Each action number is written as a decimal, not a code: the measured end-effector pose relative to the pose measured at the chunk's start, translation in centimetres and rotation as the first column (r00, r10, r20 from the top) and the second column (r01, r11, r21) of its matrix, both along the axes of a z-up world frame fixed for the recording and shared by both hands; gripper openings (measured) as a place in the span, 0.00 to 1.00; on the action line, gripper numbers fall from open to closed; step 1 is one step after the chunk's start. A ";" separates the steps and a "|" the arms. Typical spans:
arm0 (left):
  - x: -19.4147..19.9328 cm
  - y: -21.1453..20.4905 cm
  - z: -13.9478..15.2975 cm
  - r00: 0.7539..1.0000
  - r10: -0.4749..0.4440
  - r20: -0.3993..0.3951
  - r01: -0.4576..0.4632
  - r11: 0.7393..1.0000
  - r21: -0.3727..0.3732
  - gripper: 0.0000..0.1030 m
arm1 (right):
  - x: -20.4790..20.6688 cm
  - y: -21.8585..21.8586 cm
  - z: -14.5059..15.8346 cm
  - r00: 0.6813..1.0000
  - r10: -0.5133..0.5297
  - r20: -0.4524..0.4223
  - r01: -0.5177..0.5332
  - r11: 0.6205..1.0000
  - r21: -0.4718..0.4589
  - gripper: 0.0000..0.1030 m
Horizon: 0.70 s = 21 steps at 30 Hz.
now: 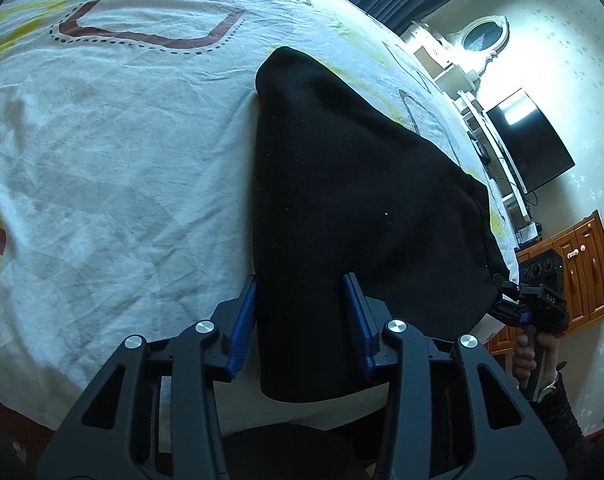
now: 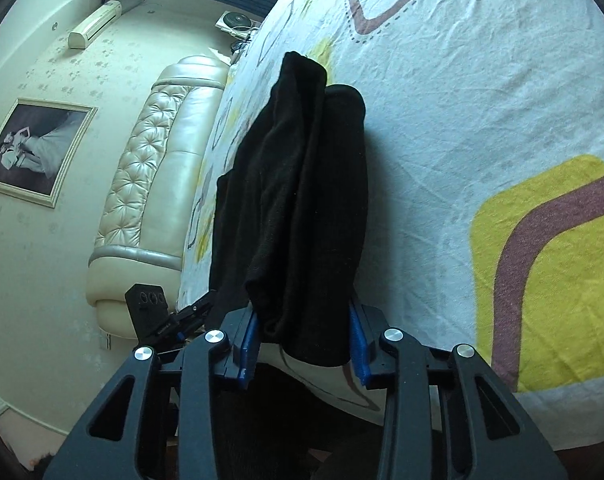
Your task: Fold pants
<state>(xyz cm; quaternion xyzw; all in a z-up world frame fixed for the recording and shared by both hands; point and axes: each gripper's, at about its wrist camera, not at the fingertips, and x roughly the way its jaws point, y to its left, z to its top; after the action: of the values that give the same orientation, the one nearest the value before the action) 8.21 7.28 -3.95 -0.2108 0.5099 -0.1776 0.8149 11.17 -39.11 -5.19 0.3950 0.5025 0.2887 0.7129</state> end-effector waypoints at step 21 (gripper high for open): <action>5.5 3.1 -1.1 0.998 0.038 -0.055 -0.051 0.968 -0.245 0.75 | 6.0 -1.7 -1.3 0.999 -0.053 0.008 0.053 0.998 -0.042 0.74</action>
<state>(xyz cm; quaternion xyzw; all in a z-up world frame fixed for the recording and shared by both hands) 13.73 10.41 -5.08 -0.3260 0.4992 -0.2158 0.7733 17.21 -40.82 -6.50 0.3921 0.4953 0.2605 0.7301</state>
